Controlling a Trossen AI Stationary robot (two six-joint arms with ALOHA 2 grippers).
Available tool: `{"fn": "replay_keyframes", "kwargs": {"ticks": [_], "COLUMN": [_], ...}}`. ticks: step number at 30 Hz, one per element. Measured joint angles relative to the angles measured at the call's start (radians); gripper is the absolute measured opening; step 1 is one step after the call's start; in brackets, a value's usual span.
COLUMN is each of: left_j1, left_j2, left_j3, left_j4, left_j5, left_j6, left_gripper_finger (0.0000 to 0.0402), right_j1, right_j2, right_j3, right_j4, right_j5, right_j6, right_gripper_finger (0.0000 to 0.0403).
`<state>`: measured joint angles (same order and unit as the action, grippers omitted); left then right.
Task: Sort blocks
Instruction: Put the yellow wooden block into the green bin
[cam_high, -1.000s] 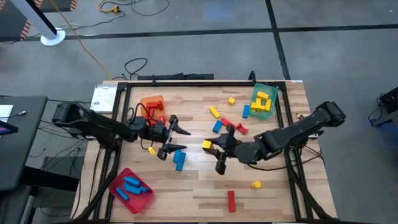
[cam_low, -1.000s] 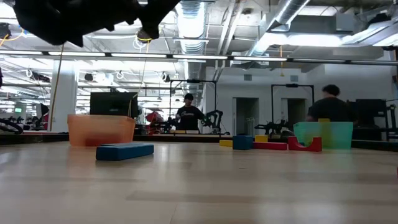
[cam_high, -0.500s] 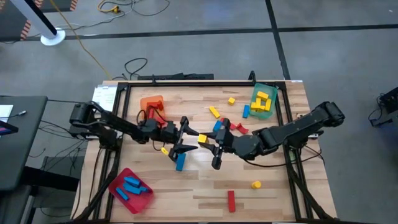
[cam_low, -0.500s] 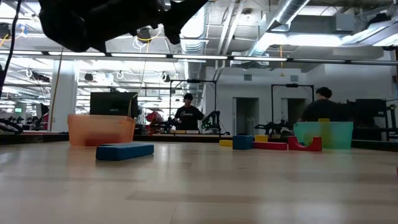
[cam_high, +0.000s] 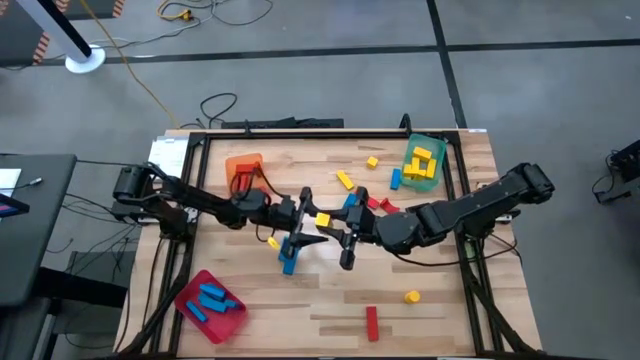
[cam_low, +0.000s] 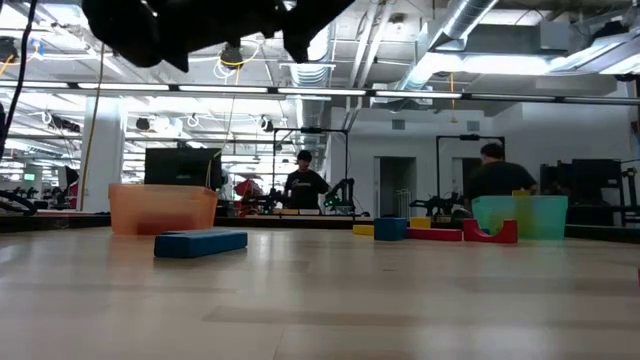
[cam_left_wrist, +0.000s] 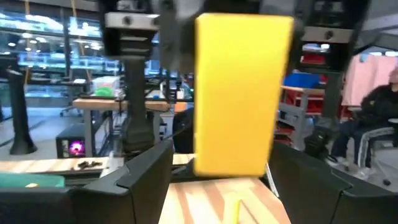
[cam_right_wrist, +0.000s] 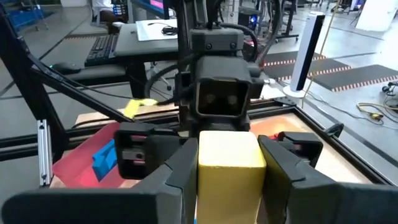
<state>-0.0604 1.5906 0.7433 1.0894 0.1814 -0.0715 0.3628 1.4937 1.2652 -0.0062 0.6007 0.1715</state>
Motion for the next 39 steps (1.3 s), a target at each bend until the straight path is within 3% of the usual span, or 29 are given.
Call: {"fn": "replay_keyframes", "kwargs": {"ticks": [6,19,26,35,39], "left_j1": [-0.015,-0.014,-0.014,-0.014,-0.014], "left_j2": [0.0,0.0,0.0,0.0,-0.002], "left_j3": [0.007,0.007,0.007,0.008,0.008], "left_j4": [0.007,-0.003,-0.02,-0.134,-0.18], "left_j5": [0.005,0.029,0.045,0.043,0.037], "left_j6": [0.043,0.056,0.056,0.065,0.075], "left_gripper_finger": [0.0241,0.0129,0.0132,0.0134,0.0134], "right_j1": [0.001,0.005,0.015,0.013,0.008], "right_j2": [0.0,0.0,0.0,0.0,0.0], "right_j3": [0.0,0.0,0.0,0.0,0.0], "right_j4": [-0.007,-0.019,-0.07,-0.24,-0.266], "right_j5": [-0.003,-0.005,-0.004,-0.005,-0.009], "right_j6": [0.001,0.007,0.019,0.063,0.088], "right_gripper_finger": [0.0133,0.0135,0.0162,0.0238,0.0243]}}
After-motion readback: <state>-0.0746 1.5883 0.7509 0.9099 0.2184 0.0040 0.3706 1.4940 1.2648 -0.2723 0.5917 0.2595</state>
